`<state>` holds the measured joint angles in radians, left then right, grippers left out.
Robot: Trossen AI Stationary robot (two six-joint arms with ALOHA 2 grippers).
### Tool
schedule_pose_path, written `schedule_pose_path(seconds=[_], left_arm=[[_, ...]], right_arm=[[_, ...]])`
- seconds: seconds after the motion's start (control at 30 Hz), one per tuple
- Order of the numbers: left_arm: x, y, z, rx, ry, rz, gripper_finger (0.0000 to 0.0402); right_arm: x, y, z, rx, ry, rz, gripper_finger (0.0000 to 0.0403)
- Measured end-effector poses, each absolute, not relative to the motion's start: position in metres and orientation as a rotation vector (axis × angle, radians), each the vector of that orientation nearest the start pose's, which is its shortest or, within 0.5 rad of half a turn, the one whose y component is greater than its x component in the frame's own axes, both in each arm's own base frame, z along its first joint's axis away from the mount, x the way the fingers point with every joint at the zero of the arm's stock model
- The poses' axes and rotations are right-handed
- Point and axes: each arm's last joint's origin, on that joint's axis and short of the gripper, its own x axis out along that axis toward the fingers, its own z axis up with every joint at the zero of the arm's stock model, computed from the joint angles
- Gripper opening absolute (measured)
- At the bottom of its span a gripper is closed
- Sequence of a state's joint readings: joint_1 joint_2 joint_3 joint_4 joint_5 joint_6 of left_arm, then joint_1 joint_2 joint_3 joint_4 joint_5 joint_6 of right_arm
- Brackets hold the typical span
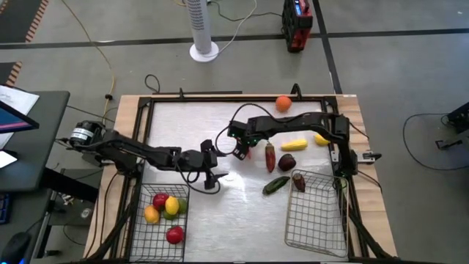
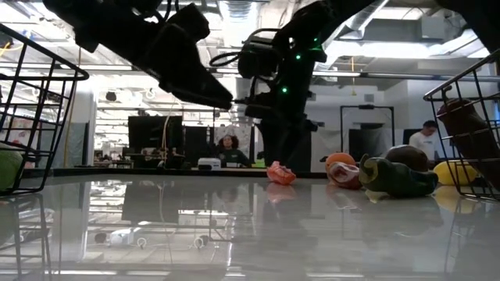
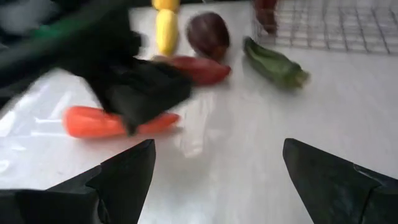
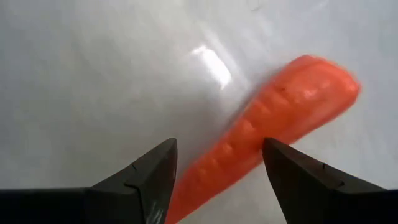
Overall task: Sort produce into baskets
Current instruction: Put the orange carrot into the gold wire basket
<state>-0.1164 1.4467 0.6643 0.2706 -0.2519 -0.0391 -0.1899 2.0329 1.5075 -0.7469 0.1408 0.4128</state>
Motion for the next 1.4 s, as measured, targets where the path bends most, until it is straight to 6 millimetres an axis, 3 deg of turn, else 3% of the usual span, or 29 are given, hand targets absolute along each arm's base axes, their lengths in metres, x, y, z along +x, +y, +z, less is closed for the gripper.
schedule_pose_path(seconds=[0.13,0.43,0.93,1.2,1.4], left_arm=[[0.284,-0.034,0.187,0.073,0.515,0.11,0.0341],[0.283,-0.037,0.186,0.097,0.526,0.095,0.0341],[0.283,-0.037,0.185,0.073,0.533,0.102,0.0341],[0.283,-0.037,0.185,0.074,0.534,0.101,0.0341],[0.283,-0.037,0.185,0.075,0.534,0.101,0.0341]], right_arm=[[0.402,-0.076,0.177,0.323,1.191,-0.593,0.0265],[0.4,-0.063,0.199,0.285,1.141,-0.707,0.0265],[0.39,-0.066,0.159,0.373,1.036,-0.827,0.0265],[0.394,-0.066,0.158,0.385,0.984,-0.812,0.0263],[0.394,-0.066,0.158,0.356,0.998,-0.791,0.0235]])
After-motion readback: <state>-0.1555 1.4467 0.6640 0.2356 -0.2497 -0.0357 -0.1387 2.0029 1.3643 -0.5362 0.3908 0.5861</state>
